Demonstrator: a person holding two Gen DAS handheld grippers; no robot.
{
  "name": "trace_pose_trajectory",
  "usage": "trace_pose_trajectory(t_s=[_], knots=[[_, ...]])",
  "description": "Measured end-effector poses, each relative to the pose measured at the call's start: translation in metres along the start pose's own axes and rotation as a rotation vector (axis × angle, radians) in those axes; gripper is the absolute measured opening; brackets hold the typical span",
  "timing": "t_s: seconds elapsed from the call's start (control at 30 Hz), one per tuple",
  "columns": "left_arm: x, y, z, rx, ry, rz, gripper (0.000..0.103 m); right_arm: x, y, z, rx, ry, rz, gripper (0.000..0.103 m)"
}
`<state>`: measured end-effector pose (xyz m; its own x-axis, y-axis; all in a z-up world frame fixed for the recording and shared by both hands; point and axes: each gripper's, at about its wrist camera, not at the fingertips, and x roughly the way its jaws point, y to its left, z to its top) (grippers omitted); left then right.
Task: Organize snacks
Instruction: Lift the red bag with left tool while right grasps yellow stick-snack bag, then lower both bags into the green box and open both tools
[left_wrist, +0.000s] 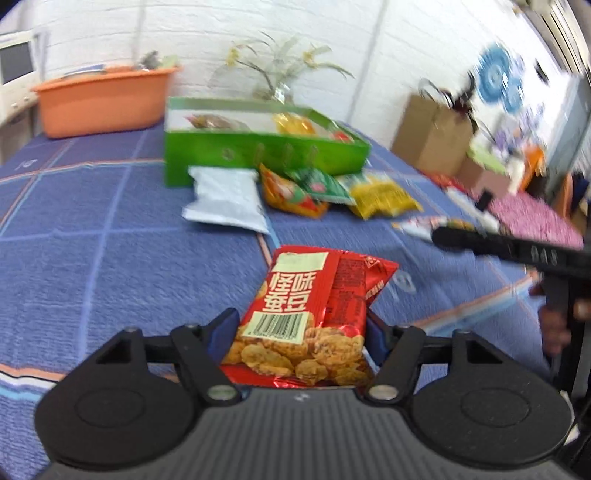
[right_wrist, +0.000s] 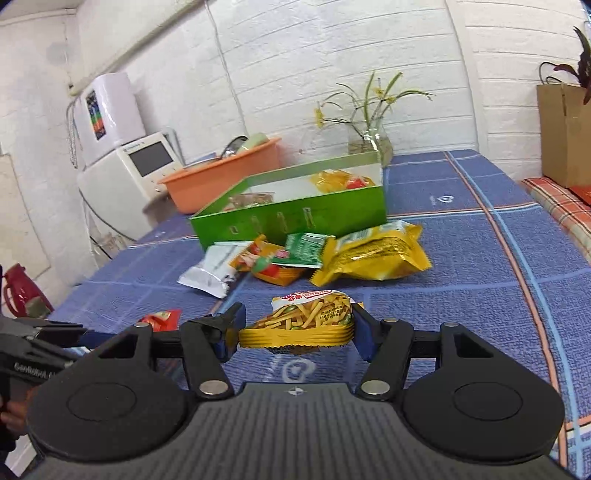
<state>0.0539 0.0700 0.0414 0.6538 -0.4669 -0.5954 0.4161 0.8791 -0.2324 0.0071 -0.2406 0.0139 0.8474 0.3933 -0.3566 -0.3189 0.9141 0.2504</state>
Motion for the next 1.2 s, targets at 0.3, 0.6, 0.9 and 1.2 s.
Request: trace_pose_trajectory(t_s=[0.3, 0.6, 0.9, 1.2], knots=[[-0.046, 0.025, 0.046, -0.026, -0.191, 0.195, 0.068, 0.010, 0.016, 0.039, 0.005, 0.087, 0.212, 0.099], [-0.003, -0.006, 0.142, 0.064, -0.403, 0.249, 0.068, 0.037, 0.020, 0.103, -0.106, -0.404, 0.049, 0.099], [0.115, 0.000, 0.189, 0.011, -0.336, 0.345, 0.068, 0.111, -0.005, 0.121, 0.008, -0.364, -0.047, 0.099], [0.158, 0.031, 0.186, -0.018, -0.269, 0.393, 0.068, 0.153, -0.013, 0.114, 0.025, -0.286, -0.149, 0.099]])
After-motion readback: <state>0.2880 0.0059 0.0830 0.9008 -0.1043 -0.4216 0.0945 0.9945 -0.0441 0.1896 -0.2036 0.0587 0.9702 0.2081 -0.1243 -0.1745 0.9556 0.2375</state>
